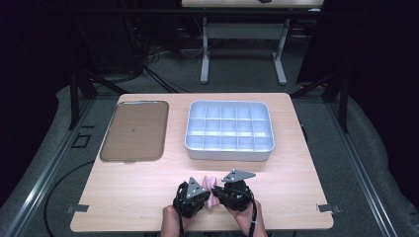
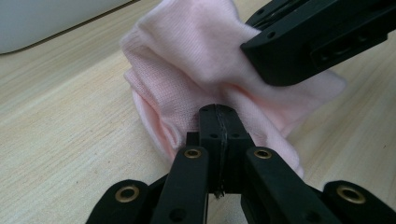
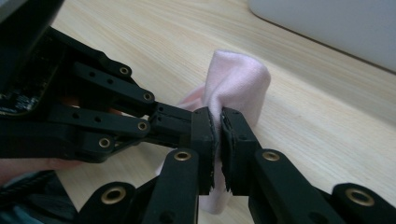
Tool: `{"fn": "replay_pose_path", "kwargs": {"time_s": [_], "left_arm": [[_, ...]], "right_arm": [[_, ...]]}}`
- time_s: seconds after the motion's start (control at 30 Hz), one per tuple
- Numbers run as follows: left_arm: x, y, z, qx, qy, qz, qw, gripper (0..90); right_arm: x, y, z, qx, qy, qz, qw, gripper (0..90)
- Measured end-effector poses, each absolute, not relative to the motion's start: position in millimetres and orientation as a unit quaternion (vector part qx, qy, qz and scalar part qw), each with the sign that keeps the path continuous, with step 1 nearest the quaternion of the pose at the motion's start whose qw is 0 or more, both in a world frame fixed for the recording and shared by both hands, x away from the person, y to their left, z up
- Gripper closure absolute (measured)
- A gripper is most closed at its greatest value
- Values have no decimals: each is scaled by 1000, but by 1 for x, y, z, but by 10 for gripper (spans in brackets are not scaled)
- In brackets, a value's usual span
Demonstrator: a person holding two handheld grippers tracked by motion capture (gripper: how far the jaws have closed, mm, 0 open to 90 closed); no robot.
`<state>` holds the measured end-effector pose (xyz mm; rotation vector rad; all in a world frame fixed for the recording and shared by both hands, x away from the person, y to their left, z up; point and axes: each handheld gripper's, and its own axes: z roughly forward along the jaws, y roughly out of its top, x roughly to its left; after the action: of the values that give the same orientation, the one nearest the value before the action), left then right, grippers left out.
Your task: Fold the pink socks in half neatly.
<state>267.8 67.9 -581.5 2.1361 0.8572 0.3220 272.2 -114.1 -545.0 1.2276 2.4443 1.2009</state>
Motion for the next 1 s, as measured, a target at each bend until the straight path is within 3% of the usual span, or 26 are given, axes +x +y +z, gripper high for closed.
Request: {"fn": "replay_pose_path", "kwargs": {"time_s": [0.33,0.6,1.0], "left_arm": [[271,70,-582,843,338,118,401,899],[273,74,-580,840,340,107,409,893],[268,93,-566,825,350,134,422,769]], "right_arm": [[286,-121,-557,439,781,445,0,845],[287,-123,-560,446,772,452,-7,847],[284,-130,-558,455,767,452,8,849]]}}
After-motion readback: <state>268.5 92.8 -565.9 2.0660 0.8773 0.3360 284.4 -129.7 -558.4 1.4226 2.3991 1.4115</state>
